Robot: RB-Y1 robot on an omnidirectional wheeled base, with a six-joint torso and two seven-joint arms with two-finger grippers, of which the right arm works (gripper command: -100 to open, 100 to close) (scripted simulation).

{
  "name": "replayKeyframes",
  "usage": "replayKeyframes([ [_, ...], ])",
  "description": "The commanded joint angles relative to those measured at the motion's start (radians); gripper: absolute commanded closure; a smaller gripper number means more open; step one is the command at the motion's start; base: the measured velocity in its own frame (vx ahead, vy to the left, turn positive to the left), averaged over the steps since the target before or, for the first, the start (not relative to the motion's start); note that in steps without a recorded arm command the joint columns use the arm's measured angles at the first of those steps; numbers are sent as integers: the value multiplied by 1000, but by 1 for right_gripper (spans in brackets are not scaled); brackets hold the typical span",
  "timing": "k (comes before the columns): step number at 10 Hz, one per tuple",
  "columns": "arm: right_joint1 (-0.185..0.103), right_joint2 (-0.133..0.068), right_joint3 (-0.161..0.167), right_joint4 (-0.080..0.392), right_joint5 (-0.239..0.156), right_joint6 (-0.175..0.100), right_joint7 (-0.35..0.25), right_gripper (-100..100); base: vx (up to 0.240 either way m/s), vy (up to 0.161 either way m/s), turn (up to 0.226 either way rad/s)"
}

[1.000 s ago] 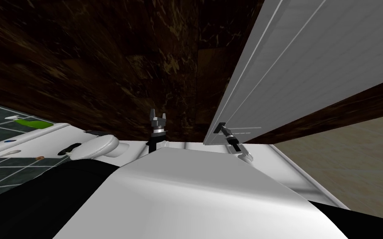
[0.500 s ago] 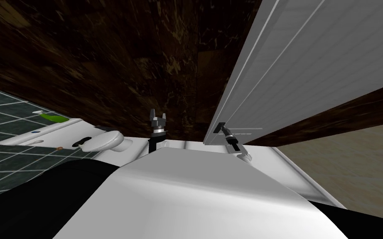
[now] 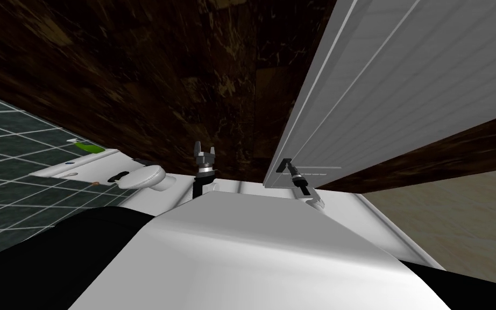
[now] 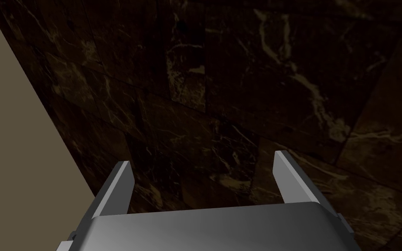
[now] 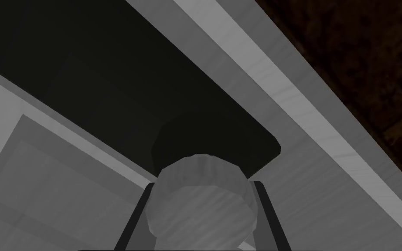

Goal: Pull the door open

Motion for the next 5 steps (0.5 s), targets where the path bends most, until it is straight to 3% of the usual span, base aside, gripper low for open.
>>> replayKeyframes([
  [1, -2, 2, -3, -5, -26, 10, -50, 100, -61, -52, 89],
  [5, -2, 12, 0, -13, -68, 26, -141, 100, -58, -47, 85],
])
